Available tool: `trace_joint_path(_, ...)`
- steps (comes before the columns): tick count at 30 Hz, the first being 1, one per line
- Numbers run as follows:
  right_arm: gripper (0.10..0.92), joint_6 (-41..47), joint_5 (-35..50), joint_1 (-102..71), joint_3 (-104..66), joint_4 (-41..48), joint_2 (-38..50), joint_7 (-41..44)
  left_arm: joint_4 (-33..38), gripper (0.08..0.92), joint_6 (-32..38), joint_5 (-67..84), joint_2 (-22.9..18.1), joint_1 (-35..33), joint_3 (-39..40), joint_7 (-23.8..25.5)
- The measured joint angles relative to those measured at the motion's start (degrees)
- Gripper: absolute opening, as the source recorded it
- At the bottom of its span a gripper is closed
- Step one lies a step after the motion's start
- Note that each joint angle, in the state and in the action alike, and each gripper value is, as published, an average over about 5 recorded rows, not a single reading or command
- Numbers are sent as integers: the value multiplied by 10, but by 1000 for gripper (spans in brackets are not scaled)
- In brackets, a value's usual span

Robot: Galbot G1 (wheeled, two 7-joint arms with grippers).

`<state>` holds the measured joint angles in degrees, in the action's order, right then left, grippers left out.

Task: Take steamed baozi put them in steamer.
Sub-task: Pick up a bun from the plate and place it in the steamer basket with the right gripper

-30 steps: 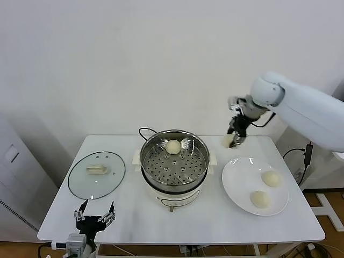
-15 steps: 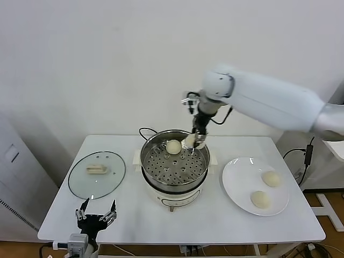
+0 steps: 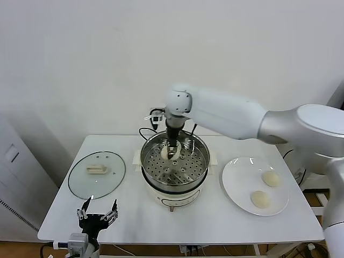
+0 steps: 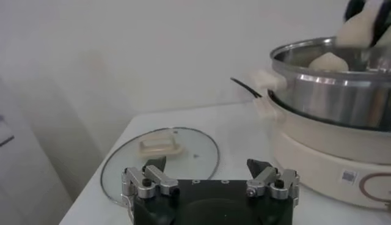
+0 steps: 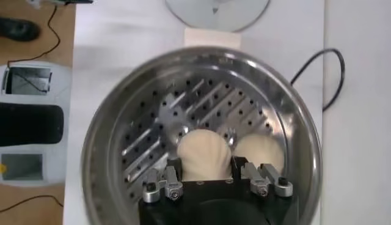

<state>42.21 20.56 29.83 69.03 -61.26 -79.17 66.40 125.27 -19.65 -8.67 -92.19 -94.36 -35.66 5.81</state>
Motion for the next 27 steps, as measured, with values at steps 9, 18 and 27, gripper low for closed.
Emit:
trace_joint_path(9,511,0,-24,-31,-5,42,-47,-3,6,823,0,4,0,0,-1,-2)
trace_joint_path(18,608,0,-35,-41,-10,52,-57,-9,9,823,0,4,0,-1,1,-3)
trace_joint_path(27,813,0,-36,-37,-16,35,-41,-8,10,823,-1,1,0,1,4,-4)
